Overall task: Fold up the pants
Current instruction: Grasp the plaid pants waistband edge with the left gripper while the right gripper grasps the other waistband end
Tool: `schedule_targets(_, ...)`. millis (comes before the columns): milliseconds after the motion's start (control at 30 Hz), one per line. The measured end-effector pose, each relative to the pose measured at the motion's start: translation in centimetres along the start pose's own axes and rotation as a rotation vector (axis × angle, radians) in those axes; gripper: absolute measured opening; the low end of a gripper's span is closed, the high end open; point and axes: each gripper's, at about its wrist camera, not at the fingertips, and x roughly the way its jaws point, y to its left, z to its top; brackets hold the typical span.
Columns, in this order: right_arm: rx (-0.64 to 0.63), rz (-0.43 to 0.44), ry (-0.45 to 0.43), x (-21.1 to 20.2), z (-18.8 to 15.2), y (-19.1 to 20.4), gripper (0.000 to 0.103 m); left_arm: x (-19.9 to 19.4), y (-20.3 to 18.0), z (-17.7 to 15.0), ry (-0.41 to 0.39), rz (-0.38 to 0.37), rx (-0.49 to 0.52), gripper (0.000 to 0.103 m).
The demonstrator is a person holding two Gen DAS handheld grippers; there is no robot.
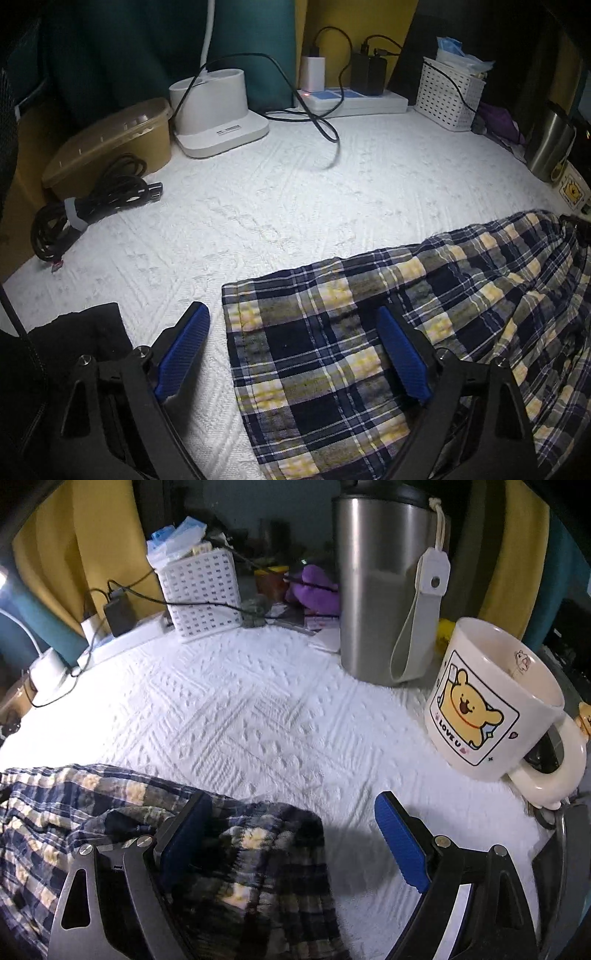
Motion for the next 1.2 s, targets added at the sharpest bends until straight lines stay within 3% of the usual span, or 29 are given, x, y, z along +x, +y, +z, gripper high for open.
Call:
schedule_targets(33,-0.003,0.022,0.014,0.3,0.0,0.0,0.087,0.0,-0.1,0.0,-0.002,-0.001,0.007,0.089)
schedule_targets(67,-0.007,0.029,0.015,0.4,0.0,0.1,0.077,-0.1,-0.4,0.0,-0.009,-0.011,0.022,0.081)
schedule_targets(100,-0.013,0.038,0.010,0.3,0.1,0.2,0.064,-0.2,-0.7,0.0,-0.015,-0.022,0.035,0.070)
schedule_targets(167,-0.038,0.045,0.006,0.2,0.0,0.7,0.048,-0.5,-1.3,-0.1,-0.026,-0.045,0.061,0.047)
schedule_targets(200,-0.052,0.045,0.006,0.2,-0.1,1.0,0.041,-0.7,-1.7,-0.2,-0.031,-0.058,0.077,0.031)
schedule_targets(233,-0.067,0.054,0.007,-0.1,-0.4,1.2,0.035,-0.9,-2.1,-0.3,-0.036,-0.054,0.092,0.025)
schedule_targets(267,-0.077,0.051,0.006,-0.3,-0.5,1.4,0.029,-1.1,-2.4,-0.4,-0.037,-0.055,0.102,0.011)
schedule_targets(300,-0.092,0.036,0.000,-0.5,-0.6,1.8,0.028,-1.2,-2.6,-0.5,-0.038,-0.062,0.113,0.006)
schedule_targets(633,-0.106,-0.101,-0.187,-5.1,0.1,3.8,0.027,-3.9,0.1,1.6,-0.155,-0.107,0.071,0.004)
schedule_targets(900,-0.089,-0.148,-0.283,-6.9,3.6,4.1,0.027,-5.1,0.4,6.3,-0.263,-0.100,0.131,0.003)
schedule_targets(1067,-0.084,-0.160,-0.281,-5.6,5.2,3.8,0.027,-3.8,0.8,8.3,-0.266,-0.080,0.142,0.003)
schedule_targets(1200,-0.083,-0.166,-0.207,-2.4,5.0,3.3,0.026,-1.0,0.3,8.2,-0.208,-0.074,0.153,0.003)
